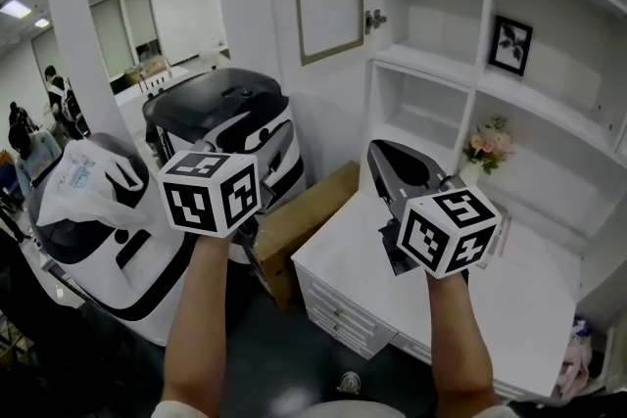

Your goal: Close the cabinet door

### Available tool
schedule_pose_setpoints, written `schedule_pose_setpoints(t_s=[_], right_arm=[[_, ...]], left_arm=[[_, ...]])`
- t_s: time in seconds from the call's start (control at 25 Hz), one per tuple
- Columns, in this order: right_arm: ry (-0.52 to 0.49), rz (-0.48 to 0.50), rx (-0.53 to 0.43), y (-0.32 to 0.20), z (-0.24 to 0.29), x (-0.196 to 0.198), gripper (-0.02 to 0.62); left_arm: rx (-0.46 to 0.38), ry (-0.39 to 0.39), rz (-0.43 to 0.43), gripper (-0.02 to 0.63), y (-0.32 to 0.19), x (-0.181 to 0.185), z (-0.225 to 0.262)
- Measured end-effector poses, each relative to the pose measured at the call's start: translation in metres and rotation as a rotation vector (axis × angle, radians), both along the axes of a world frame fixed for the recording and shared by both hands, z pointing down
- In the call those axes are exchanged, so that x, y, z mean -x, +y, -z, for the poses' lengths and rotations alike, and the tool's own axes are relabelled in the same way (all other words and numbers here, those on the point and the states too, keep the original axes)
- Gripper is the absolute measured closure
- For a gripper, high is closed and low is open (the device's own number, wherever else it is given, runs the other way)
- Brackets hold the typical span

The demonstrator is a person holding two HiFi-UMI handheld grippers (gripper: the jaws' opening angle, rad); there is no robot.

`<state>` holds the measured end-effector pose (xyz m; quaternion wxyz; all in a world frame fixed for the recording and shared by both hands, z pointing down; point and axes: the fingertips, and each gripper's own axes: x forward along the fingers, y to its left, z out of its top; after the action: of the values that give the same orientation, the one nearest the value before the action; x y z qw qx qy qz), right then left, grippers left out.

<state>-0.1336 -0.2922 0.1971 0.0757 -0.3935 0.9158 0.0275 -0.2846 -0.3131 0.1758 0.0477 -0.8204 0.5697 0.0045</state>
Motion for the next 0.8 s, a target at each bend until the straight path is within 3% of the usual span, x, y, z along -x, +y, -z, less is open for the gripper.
schedule_pose_setpoints(t_s=[0.4,0.8], right_arm=[[-0.001,0.021,0.008,-0.063,0.0,-0.02,0.592],[0.001,0.058,0.005,-0.093,0.0,-0.003,0.592]], left_arm=[[-0.014,0.0,0.024,0.364,-0.073,-0.004,0.019],[-0.018,0.002,0.002,0.364,-0.105,0.008,0.021]])
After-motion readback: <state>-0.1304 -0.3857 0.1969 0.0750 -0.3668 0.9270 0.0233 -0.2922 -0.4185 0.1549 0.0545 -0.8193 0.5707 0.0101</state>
